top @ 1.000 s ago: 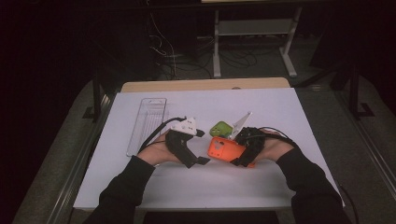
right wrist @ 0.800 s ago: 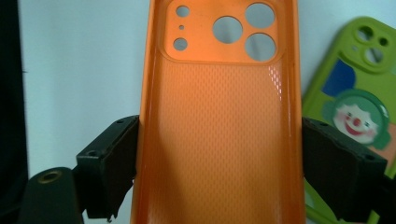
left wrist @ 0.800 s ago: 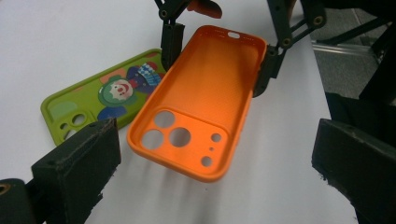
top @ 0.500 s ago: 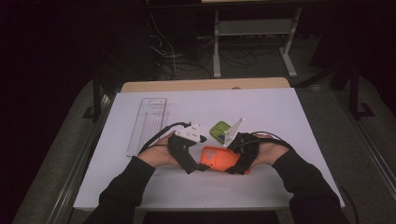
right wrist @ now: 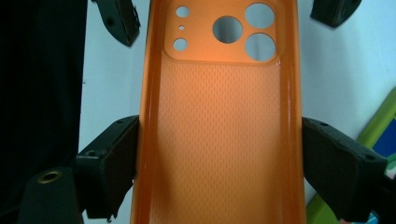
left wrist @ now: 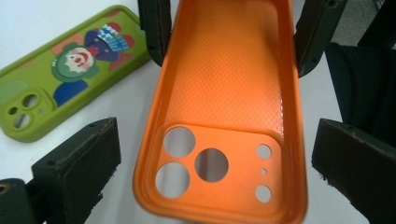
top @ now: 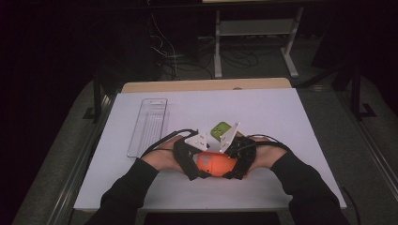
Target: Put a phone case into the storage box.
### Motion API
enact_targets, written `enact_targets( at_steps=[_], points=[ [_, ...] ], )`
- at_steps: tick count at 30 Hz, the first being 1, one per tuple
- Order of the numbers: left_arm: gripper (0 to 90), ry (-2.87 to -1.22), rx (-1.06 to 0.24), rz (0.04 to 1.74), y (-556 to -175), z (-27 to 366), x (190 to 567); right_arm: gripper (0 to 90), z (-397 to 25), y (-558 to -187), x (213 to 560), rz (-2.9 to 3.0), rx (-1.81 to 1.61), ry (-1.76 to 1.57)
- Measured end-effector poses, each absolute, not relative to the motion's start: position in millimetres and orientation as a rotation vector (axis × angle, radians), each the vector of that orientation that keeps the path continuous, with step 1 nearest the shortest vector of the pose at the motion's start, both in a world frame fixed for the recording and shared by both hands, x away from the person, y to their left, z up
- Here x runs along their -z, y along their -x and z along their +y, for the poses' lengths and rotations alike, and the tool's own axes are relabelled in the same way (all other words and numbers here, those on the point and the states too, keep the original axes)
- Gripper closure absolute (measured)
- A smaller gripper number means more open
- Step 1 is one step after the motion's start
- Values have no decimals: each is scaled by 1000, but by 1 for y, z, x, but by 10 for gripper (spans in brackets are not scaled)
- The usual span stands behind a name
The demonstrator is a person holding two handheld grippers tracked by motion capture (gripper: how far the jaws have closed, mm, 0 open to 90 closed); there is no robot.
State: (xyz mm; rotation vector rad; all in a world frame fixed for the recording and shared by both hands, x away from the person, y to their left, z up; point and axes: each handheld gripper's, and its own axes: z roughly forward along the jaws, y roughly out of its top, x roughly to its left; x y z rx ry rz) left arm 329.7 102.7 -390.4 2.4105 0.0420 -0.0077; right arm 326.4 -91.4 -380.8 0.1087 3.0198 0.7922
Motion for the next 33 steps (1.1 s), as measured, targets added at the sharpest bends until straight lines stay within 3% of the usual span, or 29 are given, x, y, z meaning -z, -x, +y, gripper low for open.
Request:
enact_targets(
  at_steps=[13,24,33],
  points=[
    [11,-2492,13,15,-327,94,401,153,-88,-325,378,3010,-809,-66],
    [133,-2487,43,-4,-328,94,402,152,-89,-324,378,3021,-813,-81],
    [152,-2479,79,-12,-329,95,403,148,-90,-325,379,3033,-825,-85]
  ],
)
